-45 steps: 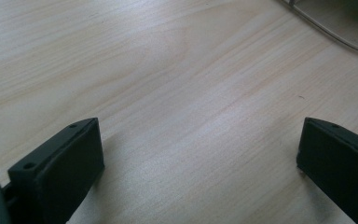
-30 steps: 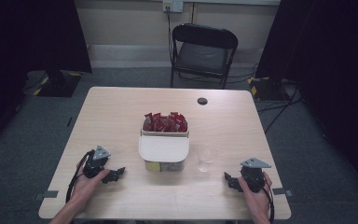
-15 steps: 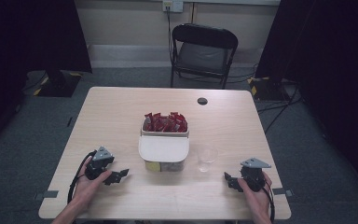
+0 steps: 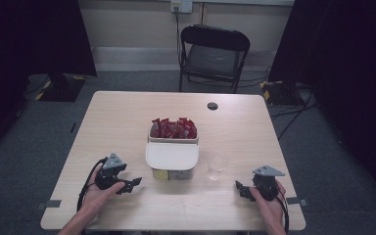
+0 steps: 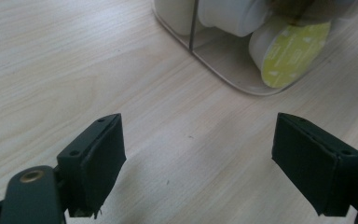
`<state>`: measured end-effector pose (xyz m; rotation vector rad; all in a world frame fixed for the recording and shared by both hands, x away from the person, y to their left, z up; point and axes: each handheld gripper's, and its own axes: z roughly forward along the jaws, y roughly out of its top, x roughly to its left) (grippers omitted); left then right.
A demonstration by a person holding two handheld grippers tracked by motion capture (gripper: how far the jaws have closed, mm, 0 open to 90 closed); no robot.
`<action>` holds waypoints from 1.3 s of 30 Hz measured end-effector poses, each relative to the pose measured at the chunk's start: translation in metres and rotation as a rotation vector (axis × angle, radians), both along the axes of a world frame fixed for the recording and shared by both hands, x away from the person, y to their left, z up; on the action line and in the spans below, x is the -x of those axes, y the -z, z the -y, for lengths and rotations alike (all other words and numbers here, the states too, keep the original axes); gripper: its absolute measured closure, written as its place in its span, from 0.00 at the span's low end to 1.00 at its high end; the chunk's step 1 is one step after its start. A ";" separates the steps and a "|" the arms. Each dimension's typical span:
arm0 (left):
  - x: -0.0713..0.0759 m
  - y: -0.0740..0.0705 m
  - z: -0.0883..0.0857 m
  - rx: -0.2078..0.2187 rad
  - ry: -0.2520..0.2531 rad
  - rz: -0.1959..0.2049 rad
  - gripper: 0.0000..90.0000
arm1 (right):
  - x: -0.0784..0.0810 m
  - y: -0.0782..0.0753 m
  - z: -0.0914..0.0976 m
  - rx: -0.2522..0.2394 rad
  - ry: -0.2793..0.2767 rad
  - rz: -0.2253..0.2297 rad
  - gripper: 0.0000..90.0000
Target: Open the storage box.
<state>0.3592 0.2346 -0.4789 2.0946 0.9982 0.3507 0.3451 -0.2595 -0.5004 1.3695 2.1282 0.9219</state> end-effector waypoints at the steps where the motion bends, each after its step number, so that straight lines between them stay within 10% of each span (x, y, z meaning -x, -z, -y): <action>1: -0.001 -0.001 0.001 0.003 -0.002 0.003 0.19 | 0.000 0.000 0.000 0.000 -0.001 0.000 0.14; 39: -0.017 -0.035 0.033 0.136 0.092 0.015 0.19 | -0.001 0.000 0.000 0.001 -0.007 0.000 0.13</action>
